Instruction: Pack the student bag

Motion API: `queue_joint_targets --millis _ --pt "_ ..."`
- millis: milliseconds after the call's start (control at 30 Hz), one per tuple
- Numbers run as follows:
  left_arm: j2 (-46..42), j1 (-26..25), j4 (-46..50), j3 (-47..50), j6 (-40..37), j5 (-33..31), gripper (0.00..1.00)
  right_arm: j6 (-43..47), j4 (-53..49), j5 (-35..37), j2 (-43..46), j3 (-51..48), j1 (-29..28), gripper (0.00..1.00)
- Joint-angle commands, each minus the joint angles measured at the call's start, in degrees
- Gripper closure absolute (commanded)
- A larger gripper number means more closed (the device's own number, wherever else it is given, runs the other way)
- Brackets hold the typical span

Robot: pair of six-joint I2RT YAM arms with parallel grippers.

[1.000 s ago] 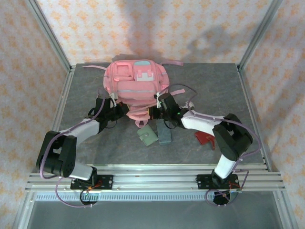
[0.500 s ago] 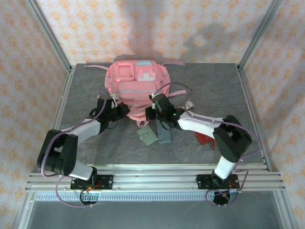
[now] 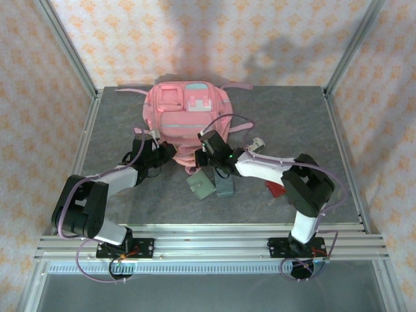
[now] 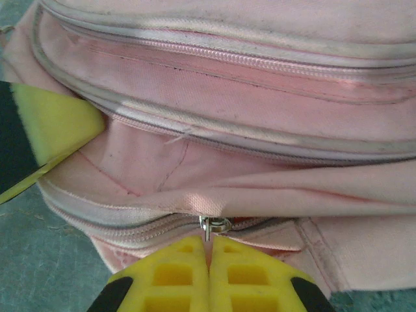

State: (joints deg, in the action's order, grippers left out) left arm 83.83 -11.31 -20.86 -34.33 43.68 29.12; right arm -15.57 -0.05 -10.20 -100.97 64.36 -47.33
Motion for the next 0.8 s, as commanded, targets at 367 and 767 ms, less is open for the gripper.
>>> queue_joint_targets --millis 367,767 --pt "-6.72 -0.08 -1.12 0.5 -3.49 -0.76 1.0 -2.95 -1.41 11.64 7.63 -10.29 6.81 1.0" --pt "-5.94 -3.35 -3.79 0.93 -0.98 -0.11 1.0 -0.35 2.78 -5.03 8.32 -5.55 4.03 1.0"
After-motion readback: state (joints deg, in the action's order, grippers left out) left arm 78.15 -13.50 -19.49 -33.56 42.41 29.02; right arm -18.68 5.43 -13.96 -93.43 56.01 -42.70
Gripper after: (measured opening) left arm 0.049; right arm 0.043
